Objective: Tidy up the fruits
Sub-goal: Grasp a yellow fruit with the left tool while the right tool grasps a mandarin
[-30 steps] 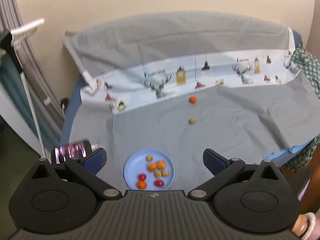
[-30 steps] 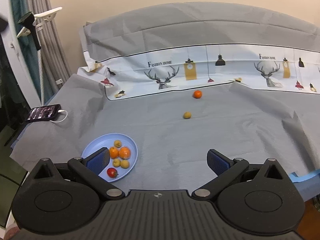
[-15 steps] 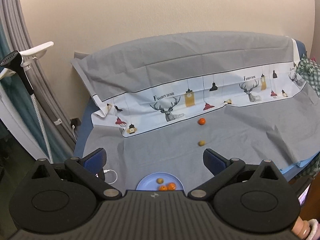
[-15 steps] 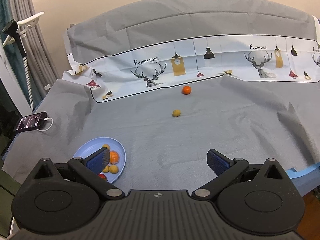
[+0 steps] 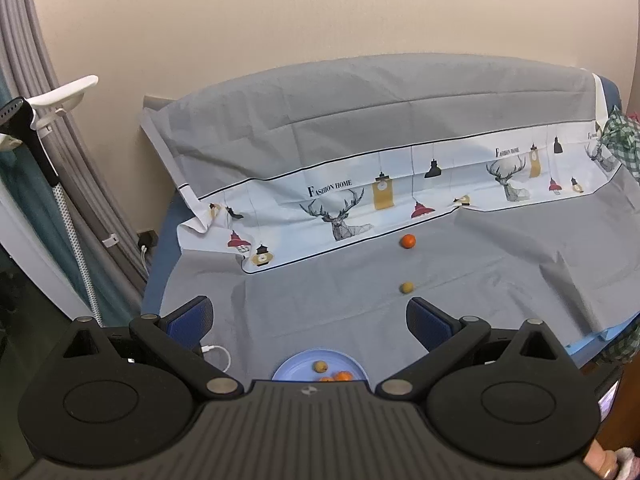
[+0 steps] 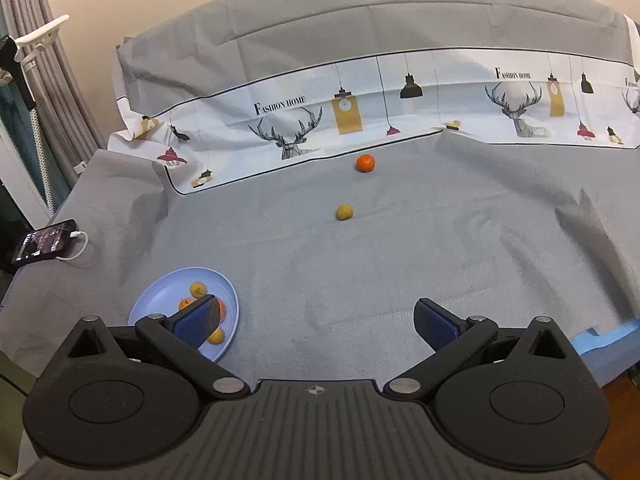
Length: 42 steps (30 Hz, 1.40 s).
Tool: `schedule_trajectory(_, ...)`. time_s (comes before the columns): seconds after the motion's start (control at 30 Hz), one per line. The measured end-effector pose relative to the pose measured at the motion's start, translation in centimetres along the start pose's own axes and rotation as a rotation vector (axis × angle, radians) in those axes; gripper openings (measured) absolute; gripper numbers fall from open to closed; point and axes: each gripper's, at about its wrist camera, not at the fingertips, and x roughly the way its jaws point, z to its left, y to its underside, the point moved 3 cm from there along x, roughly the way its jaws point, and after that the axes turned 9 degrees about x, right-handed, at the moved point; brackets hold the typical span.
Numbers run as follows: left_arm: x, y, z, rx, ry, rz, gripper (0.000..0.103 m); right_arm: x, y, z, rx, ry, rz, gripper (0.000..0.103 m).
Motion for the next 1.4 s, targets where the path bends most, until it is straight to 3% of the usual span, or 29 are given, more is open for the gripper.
schedule_trajectory(0.2, 2.1, -1.3, -0.6, -0.012, 0.049, -0.004, 0.103, 1.5, -0.4, -1.4, 0.012, 0.031, 0.009, 0.102)
schedule_trajectory(0.33, 6.8, -1.6, -2.7, 0.016, 0.148, 0.059, 0.103, 2.7, -1.2, -3.7, 0.034, 0.069, -0.01, 0.102)
schedule_trajectory(0.57, 21.7, -0.5, -9.5, 0.132, 0.263, 0.159, 0.103, 7.9, -4.1, -10.2, 0.05, 0.192, -0.055, 0.102)
schedule_trajectory(0.7, 32.7, 0.3, -13.1, 0.143, 0.219, 0.171, 0.103, 12.0, -6.1, -14.3, 0.088, 0.231, -0.051, 0.102)
schedule_trajectory(0.87, 44.5, 1.4, -17.0, 0.144, 0.266, 0.174, 0.102, 18.2, -8.7, -17.2, 0.07, 0.246, -0.051, 0.102)
schedule_trajectory(1.1, 54.5, 3.2, -20.9, 0.202, 0.299, 0.229, 0.097, 25.9, -11.0, -18.1, -0.018, 0.219, -0.063, 0.102)
schedule_trajectory(1.13, 55.3, 3.4, -21.2, 0.204, 0.308, 0.235, 0.086, 27.0, -11.2, -18.1, -0.029, 0.214, -0.062, 0.102)
schedule_trajectory(1.17, 56.2, 3.6, -21.5, 0.205, 0.323, 0.257, 0.064, 27.9, -11.4, -18.1, -0.037, 0.211, -0.058, 0.102)
schedule_trajectory(1.2, 57.0, 3.7, -21.6, 0.195, 0.348, 0.281, 0.064, 28.9, -11.6, -18.1, -0.045, 0.206, -0.057, 0.102)
schedule_trajectory(1.27, 56.9, 3.4, -21.2, 0.16, 0.367, 0.238, 0.027, 30.9, -12.0, -17.8, -0.075, 0.198, -0.054, 0.102)
schedule_trajectory(1.4, 56.9, 3.7, -19.1, 0.121, 0.354, 0.243, 0.028, 34.6, -13.4, -15.6, -0.13, 0.107, -0.061, 0.102)
